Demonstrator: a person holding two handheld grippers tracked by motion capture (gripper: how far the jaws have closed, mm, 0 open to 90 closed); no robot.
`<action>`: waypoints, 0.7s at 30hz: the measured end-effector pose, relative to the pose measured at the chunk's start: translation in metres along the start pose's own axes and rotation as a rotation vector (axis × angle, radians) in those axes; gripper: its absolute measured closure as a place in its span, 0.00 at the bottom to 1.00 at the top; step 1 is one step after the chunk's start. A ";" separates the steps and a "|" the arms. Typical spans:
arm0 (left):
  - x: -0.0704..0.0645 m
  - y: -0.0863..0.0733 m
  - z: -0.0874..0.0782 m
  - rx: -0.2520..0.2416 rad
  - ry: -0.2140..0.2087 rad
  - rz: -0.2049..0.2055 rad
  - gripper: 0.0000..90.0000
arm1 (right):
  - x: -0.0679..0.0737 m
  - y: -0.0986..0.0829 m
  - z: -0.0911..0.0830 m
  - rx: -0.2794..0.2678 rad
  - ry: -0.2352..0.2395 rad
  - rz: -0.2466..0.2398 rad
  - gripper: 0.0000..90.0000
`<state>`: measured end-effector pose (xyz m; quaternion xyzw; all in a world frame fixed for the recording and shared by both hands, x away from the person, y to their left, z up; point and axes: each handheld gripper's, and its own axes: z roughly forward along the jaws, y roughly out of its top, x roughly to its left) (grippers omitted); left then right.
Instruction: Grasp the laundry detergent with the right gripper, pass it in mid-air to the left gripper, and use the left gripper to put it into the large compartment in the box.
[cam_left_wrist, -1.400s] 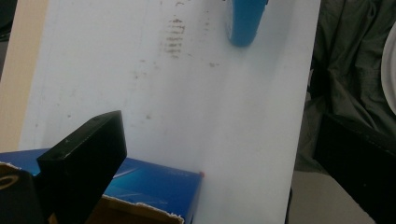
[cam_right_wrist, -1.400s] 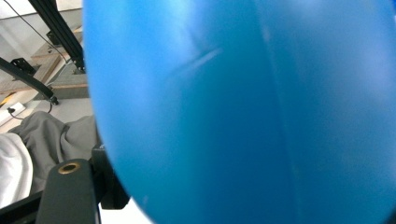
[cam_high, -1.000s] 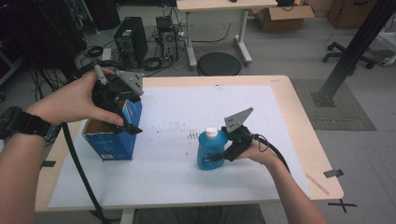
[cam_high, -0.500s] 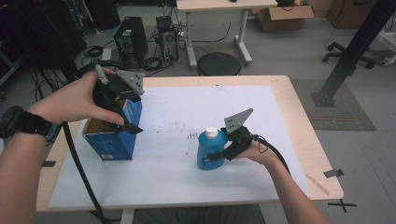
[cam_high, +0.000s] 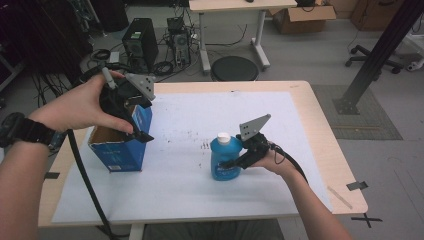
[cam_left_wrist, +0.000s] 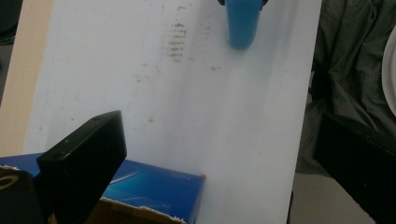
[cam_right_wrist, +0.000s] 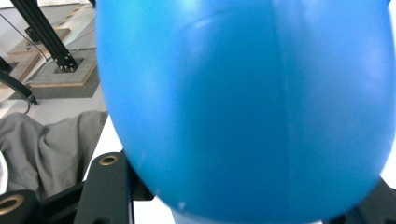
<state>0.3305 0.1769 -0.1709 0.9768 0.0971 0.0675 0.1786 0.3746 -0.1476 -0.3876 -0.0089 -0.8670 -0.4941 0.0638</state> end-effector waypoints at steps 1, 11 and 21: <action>0.000 0.000 0.000 0.000 0.000 0.000 0.04 | 0.000 0.002 -0.001 0.000 -0.001 0.003 0.46; -0.001 0.008 -0.006 0.002 0.003 0.004 0.04 | 0.000 0.044 -0.011 0.028 -0.015 0.006 0.47; -0.002 0.019 -0.014 -0.003 0.003 0.019 0.04 | 0.001 0.087 -0.009 0.068 -0.007 -0.018 0.47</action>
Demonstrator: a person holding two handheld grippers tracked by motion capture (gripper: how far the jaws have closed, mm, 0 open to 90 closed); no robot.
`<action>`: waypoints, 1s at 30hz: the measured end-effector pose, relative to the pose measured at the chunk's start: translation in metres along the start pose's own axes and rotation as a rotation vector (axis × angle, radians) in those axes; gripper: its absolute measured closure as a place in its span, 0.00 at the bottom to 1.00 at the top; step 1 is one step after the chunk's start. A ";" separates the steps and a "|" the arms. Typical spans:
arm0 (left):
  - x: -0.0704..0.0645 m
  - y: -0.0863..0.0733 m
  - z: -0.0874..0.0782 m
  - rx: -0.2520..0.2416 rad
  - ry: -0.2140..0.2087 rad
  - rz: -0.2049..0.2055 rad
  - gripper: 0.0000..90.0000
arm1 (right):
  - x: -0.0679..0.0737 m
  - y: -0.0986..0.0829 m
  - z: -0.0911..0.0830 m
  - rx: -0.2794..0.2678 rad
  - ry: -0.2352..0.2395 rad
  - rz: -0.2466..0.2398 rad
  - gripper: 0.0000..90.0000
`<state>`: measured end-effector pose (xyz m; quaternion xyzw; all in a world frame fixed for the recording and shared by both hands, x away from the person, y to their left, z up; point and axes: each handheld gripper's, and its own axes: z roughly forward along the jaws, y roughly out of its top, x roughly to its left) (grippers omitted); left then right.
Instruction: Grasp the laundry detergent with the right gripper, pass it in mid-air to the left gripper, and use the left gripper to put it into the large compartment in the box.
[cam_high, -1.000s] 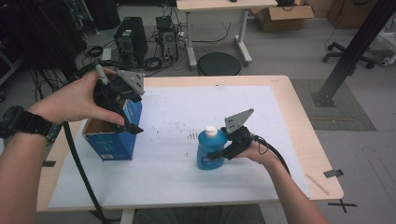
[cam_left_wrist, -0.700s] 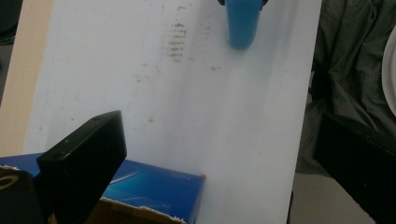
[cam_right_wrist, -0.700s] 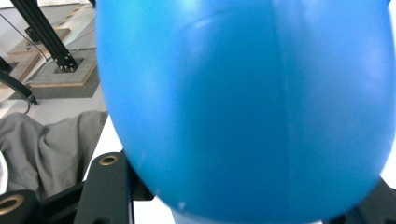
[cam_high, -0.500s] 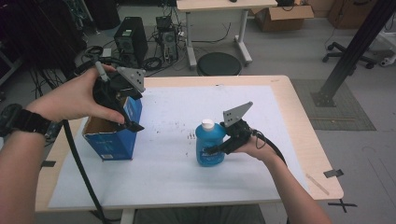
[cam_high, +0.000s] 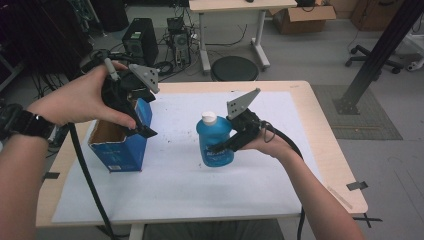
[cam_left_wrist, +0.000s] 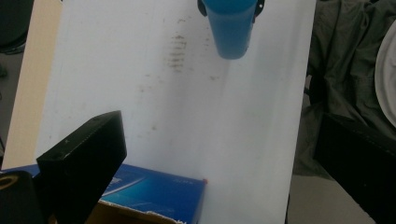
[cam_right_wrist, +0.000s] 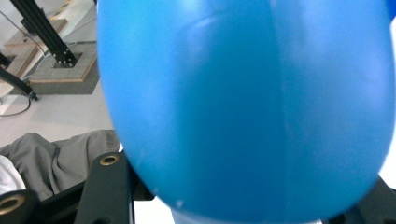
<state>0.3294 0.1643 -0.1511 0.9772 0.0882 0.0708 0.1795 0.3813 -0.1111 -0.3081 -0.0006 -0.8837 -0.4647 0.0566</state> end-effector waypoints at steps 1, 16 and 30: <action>0.000 0.001 0.000 0.000 -0.001 0.001 0.04 | 0.000 0.004 0.001 0.004 0.001 -0.005 0.47; -0.002 0.014 0.003 0.001 -0.006 0.026 0.04 | 0.003 0.055 0.024 0.044 0.041 -0.064 0.47; -0.004 0.027 0.013 0.013 -0.019 0.036 0.04 | 0.007 0.075 0.039 0.066 0.047 -0.090 0.47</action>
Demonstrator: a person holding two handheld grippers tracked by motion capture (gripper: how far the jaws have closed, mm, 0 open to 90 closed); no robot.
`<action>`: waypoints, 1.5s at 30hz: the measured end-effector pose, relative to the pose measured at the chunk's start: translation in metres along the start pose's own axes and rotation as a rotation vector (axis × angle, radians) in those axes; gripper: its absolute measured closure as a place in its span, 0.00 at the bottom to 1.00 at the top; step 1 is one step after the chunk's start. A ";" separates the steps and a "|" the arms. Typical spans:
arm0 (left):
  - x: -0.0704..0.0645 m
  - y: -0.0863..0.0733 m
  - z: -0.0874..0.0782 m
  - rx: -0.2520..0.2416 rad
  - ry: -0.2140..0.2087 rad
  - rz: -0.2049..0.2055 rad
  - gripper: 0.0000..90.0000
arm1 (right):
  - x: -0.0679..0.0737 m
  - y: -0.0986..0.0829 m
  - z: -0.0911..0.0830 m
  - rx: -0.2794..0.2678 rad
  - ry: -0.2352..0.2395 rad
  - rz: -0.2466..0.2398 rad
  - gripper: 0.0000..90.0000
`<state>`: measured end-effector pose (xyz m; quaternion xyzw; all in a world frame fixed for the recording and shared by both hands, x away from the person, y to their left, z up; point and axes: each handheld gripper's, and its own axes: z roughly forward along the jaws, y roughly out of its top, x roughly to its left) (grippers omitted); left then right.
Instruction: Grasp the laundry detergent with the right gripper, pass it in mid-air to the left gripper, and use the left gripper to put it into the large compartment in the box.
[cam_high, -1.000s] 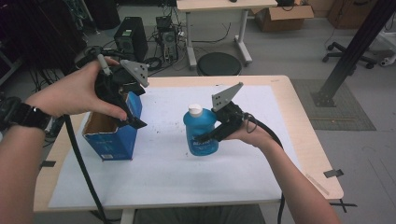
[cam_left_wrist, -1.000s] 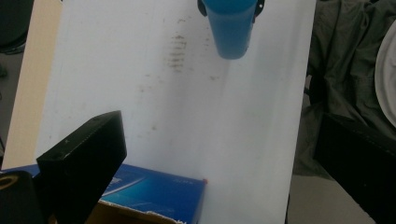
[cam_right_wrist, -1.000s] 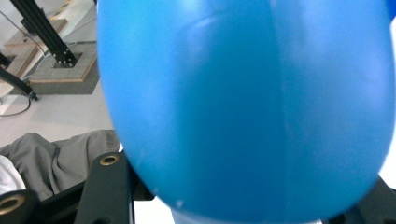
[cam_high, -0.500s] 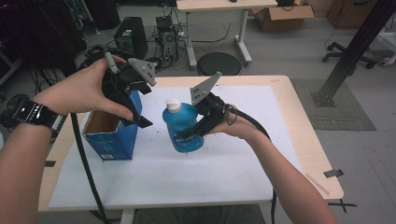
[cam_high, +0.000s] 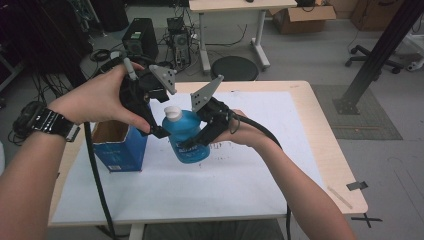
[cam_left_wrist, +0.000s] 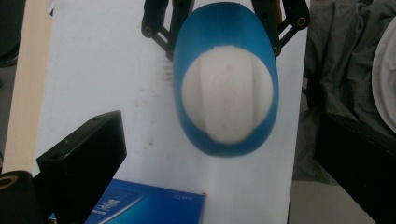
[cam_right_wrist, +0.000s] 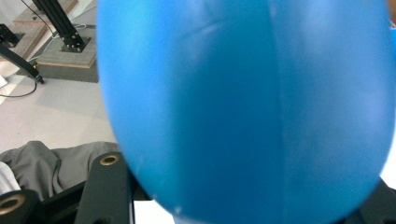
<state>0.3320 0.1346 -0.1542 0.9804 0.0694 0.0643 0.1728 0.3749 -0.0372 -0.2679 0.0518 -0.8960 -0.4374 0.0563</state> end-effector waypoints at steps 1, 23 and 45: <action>0.000 0.001 0.001 0.002 0.001 0.004 0.04 | 0.000 0.001 0.000 0.003 0.000 -0.003 0.47; -0.001 0.015 0.019 0.023 -0.020 0.018 0.07 | 0.002 0.008 0.001 -0.001 -0.013 -0.015 0.47; -0.001 0.019 0.027 0.047 -0.019 0.020 0.22 | 0.002 0.006 0.000 -0.009 -0.016 -0.010 0.47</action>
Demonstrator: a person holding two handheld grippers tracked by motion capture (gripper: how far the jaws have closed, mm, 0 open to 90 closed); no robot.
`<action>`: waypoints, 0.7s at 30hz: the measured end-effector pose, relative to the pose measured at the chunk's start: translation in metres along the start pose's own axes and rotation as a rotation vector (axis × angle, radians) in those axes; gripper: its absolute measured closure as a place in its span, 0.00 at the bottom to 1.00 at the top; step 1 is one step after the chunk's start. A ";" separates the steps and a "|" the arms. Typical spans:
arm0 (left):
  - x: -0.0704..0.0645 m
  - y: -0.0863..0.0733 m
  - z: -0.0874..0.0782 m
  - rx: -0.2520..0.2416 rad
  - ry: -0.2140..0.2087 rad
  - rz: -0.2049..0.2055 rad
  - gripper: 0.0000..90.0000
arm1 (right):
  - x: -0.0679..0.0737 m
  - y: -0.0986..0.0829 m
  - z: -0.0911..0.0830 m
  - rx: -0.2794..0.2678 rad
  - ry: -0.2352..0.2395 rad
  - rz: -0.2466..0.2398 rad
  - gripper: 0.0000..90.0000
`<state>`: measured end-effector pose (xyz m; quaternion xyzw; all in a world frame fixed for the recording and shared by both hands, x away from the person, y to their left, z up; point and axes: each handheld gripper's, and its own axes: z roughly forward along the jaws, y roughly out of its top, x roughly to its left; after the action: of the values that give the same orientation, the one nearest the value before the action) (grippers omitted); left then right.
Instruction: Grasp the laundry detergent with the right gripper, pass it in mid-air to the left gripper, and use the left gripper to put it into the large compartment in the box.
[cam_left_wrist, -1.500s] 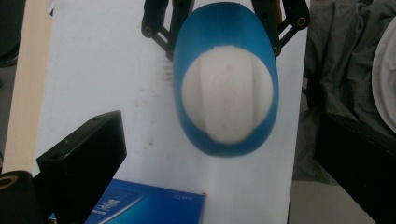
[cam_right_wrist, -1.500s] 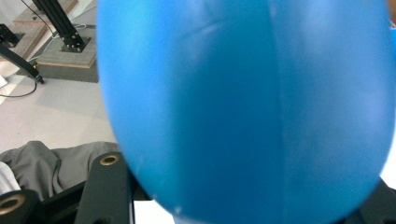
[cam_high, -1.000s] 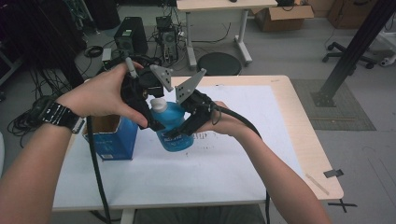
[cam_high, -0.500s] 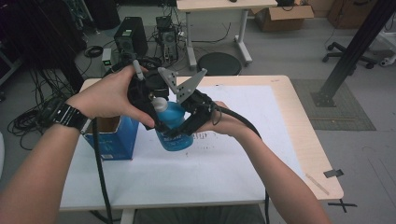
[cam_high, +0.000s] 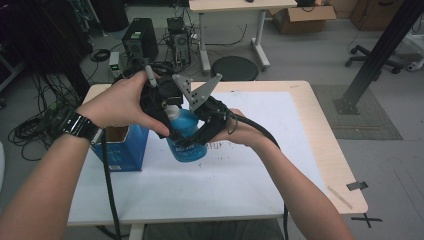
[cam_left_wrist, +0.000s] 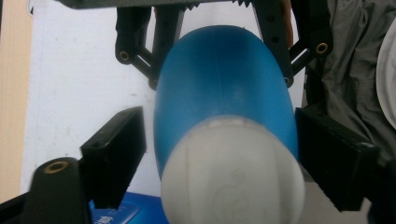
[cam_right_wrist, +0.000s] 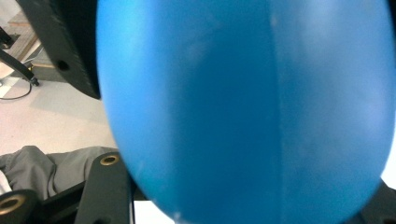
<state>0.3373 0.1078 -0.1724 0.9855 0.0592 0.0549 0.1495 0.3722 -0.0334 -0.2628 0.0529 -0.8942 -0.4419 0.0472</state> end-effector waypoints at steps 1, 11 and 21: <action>0.000 0.001 0.000 0.003 0.000 0.001 0.23 | 0.000 0.000 0.000 -0.001 0.000 0.002 0.47; -0.001 0.000 0.000 0.011 -0.006 -0.007 0.29 | 0.001 0.000 0.000 0.001 0.000 0.001 0.47; -0.001 0.001 0.000 0.029 -0.011 -0.008 0.35 | 0.001 0.000 0.001 0.005 -0.001 -0.002 0.47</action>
<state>0.3366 0.1068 -0.1723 0.9875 0.0629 0.0482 0.1359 0.3712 -0.0331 -0.2631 0.0534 -0.8952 -0.4400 0.0460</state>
